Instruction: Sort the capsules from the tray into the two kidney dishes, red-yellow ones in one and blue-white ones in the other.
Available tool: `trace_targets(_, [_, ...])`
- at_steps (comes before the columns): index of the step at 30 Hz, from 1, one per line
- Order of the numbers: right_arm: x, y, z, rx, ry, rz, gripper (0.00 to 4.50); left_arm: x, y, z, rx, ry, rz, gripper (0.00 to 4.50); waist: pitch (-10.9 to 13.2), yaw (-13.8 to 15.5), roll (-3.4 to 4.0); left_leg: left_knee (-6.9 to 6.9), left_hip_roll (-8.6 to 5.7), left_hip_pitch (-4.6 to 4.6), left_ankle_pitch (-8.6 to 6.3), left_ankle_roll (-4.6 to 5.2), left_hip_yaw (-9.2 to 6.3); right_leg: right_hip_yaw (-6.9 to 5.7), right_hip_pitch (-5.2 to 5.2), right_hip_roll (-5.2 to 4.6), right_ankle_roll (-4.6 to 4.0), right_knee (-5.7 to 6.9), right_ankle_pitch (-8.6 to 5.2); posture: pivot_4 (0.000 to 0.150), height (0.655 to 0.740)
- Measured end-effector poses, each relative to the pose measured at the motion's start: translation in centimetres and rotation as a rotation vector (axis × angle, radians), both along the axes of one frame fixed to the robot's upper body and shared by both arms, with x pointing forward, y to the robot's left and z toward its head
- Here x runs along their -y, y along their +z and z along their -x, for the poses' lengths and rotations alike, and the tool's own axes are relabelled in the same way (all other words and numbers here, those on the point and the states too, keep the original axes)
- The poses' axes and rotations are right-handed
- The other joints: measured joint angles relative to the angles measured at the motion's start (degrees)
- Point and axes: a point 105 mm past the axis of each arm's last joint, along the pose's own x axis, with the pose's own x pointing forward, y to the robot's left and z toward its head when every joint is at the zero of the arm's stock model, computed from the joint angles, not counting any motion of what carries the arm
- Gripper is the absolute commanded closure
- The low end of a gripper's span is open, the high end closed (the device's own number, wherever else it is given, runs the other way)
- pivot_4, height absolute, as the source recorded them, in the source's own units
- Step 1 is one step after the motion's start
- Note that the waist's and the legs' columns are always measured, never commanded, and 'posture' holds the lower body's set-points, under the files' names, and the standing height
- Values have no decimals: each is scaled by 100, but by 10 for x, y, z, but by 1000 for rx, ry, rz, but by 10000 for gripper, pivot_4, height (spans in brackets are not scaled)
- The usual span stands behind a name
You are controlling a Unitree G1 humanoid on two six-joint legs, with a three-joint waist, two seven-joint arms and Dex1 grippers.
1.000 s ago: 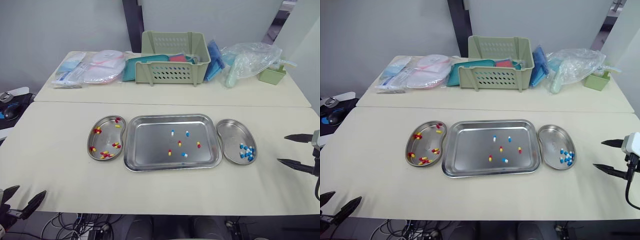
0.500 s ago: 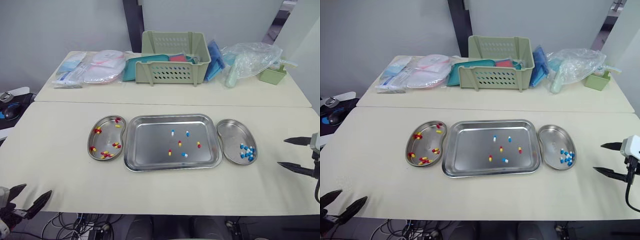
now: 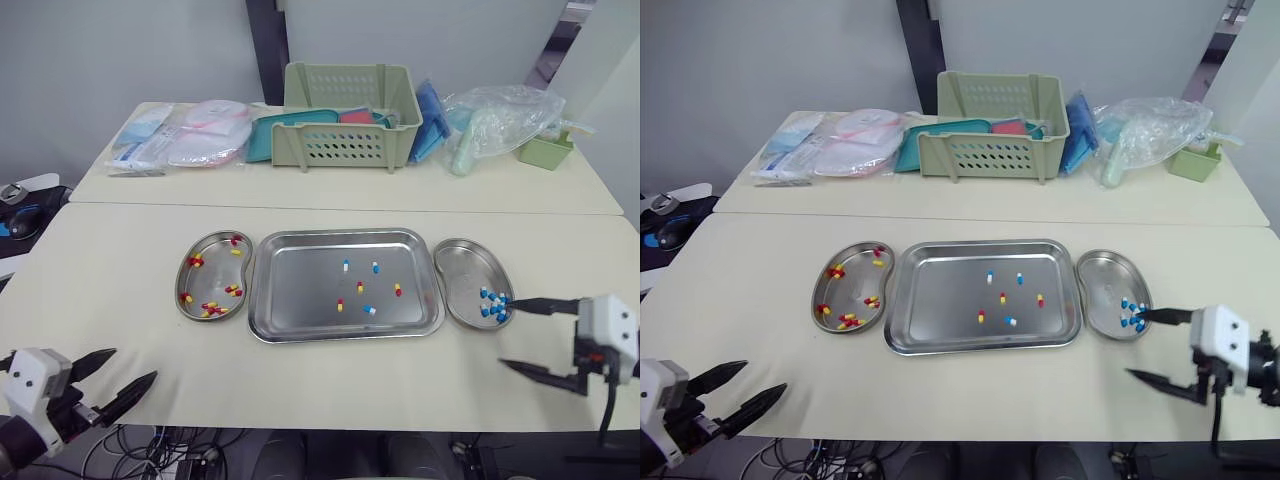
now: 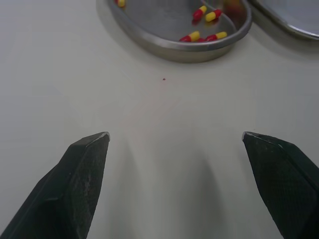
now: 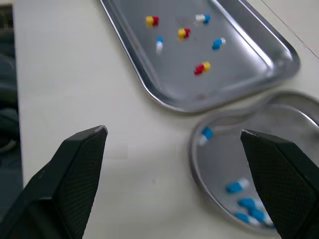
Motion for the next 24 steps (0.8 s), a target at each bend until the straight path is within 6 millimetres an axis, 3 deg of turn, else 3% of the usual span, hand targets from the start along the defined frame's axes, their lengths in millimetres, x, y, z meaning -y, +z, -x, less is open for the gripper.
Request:
trace_targets(4, [-38, -17, 2, 5, 7, -109, 0, 9, -2, 1, -5, -33, 13, 697, -5, -33, -9, 0, 0, 5, 0, 0, 2, 5, -1, 1, 0, 2, 0, 1500, 7400])
trace_targets(10, [-65, -22, -14, 59, -6, -164, 0, 11, -4, 5, 0, -49, 19, 697, -6, -8, -9, 0, -1, 3, 0, 0, -2, 1, -1, 1, 0, 0, 0, 1500, 7400])
trace_targets(16, [-70, -27, -14, 52, -1, -169, 0, 19, 6, 1, 60, -134, 0, 697, -10, 17, -17, 0, -2, 2, 0, 0, -6, -4, 0, 0, 0, 0, 0, 1500, 7400])
trace_targets(24, [-75, -36, -11, 50, 18, -170, 0, 75, 25, -31, 126, -440, 10, 697, -9, 1, -16, 0, -2, 3, 0, 0, -6, -3, -1, 1, 0, 2, 0, 1500, 7400])
